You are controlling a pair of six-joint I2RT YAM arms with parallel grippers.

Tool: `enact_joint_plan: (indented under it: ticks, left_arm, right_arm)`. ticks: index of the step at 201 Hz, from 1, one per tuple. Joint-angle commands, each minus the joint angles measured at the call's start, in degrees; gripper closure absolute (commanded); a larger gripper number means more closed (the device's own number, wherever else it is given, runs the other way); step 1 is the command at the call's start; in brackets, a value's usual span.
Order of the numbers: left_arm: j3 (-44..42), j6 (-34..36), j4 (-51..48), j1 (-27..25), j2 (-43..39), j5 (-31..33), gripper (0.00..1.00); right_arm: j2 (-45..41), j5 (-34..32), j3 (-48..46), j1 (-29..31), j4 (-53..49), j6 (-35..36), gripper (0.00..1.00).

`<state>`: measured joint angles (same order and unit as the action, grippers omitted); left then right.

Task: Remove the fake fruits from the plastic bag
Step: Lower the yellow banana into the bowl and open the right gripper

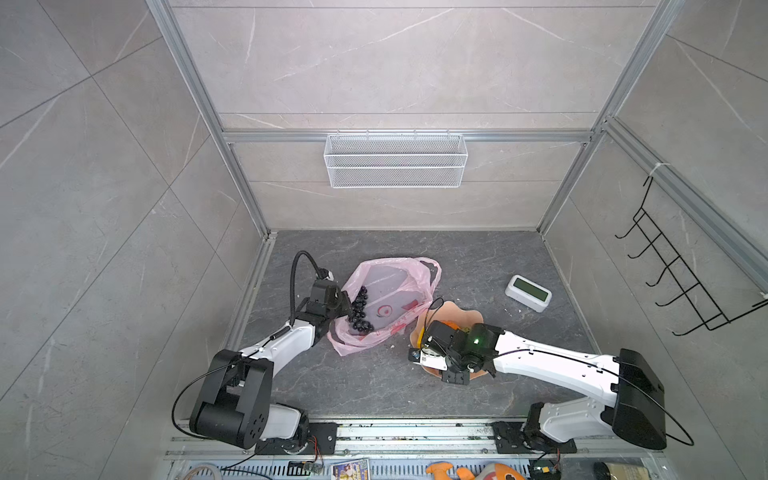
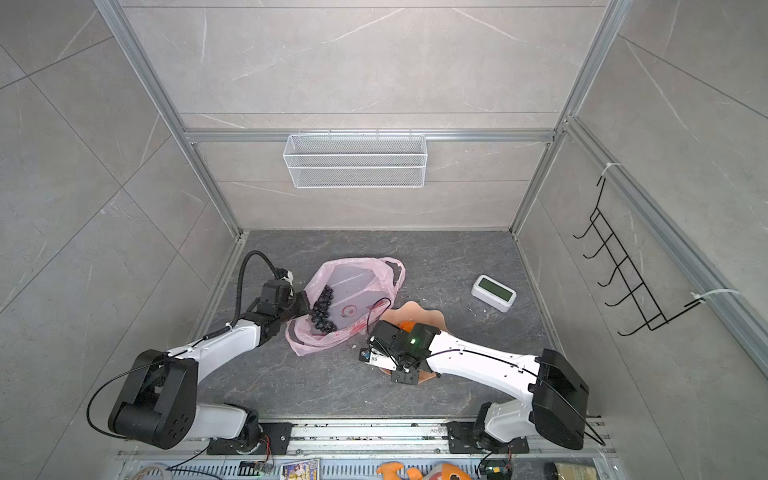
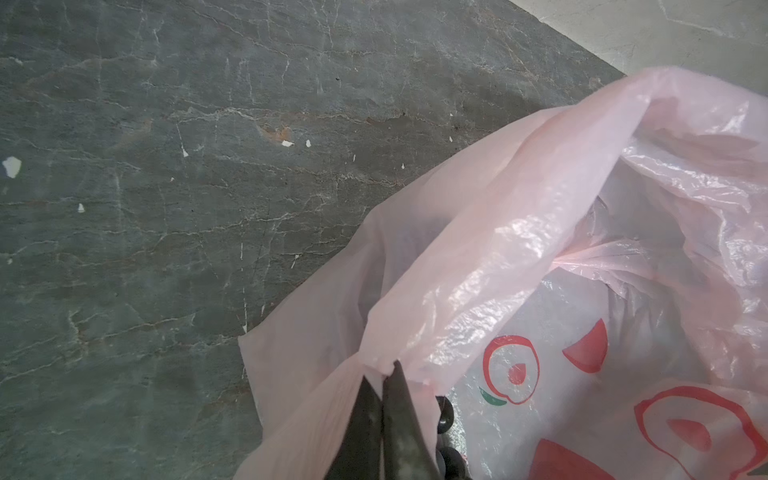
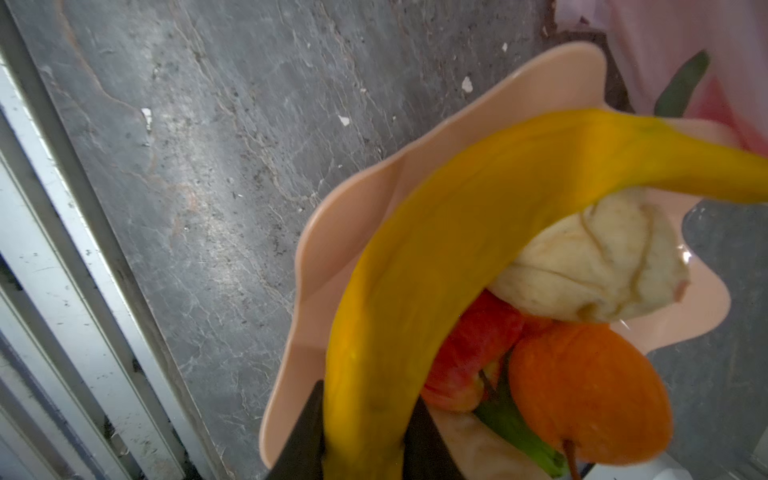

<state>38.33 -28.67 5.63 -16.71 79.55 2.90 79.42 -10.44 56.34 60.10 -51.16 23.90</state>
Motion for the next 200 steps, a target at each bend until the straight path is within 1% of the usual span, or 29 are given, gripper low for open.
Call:
enact_joint_plan:
  ticks: [1, 21, 61, 94, 200]
  left_arm:
    - [0.5, 0.7, 0.9, 0.4, 0.0, 0.2, 1.00]
    - [0.5, 0.6, 1.0, 0.3, -0.1, 0.2, 1.00]
    - [0.4, 0.6, 1.0, 0.3, -0.1, 0.1, 1.00]
    - [0.5, 0.7, 0.9, 0.3, -0.2, 0.2, 1.00]
    - [0.4, 0.8, 0.9, 0.4, 0.0, 0.1, 1.00]
  right_arm:
    - [0.3, -2.4, -1.0, 1.2, 0.7, -2.1, 0.75]
    - [0.5, -2.9, -1.9, 2.3, 1.4, -2.6, 0.75]
    - [1.8, -5.9, -2.3, 3.4, 1.6, -3.5, 0.74]
    - [1.8, -6.2, -2.7, 3.8, 2.0, -4.0, 0.73]
    - [1.3, -7.9, -3.3, 5.0, 2.1, -4.2, 0.61]
